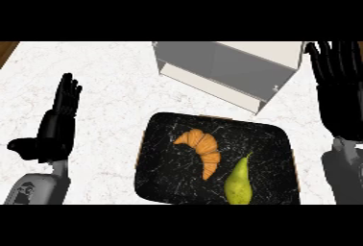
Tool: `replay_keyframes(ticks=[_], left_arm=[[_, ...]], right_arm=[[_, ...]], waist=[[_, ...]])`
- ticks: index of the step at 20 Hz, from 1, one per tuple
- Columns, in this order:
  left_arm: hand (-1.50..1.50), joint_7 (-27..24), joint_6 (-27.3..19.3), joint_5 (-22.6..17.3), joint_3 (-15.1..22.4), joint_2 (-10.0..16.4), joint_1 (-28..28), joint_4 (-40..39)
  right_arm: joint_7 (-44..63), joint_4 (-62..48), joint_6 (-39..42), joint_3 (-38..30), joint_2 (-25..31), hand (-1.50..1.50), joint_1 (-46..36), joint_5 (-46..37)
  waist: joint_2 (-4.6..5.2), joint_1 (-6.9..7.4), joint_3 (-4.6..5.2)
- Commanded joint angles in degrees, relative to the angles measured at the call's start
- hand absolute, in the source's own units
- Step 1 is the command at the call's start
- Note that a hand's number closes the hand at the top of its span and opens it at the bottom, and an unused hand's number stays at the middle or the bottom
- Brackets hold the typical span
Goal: Pick the croissant from the tray and place it in the tiered shelf
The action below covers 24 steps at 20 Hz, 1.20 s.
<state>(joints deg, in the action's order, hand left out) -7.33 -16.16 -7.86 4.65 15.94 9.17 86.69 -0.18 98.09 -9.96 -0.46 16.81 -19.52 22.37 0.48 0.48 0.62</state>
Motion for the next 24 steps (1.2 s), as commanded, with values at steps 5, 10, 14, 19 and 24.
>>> replay_keyframes(ticks=[5,10,14,19,24], left_arm=[[0.00,3.33,0.79,0.32,1.88,-0.61,2.14,-0.32],[0.00,8.63,0.56,0.00,2.36,-0.10,-0.19,0.87],[0.00,13.29,0.17,-0.70,1.26,1.28,-0.24,4.46],[0.00,11.97,-1.34,0.61,1.50,-0.21,-1.23,3.10],[0.00,13.51,0.35,-0.90,-0.77,2.41,-2.48,4.95]], right_arm=[[4.54,-1.02,21.11,21.79,-0.07,1.50,-7.17,0.99],[8.30,-15.01,24.16,23.86,-7.43,-1.50,-11.69,6.36],[4.92,-21.92,41.02,18.28,-2.58,-1.50,-18.80,14.13],[7.51,-20.36,53.83,21.45,5.16,-1.50,-26.29,9.94],[10.60,-14.68,60.77,25.02,9.84,-1.50,-32.78,4.02]], waist=[[0.78,6.64,-0.53],[0.48,4.52,-0.73],[0.17,2.80,-0.75],[-0.20,1.28,-0.63],[-0.66,0.80,-0.58]])
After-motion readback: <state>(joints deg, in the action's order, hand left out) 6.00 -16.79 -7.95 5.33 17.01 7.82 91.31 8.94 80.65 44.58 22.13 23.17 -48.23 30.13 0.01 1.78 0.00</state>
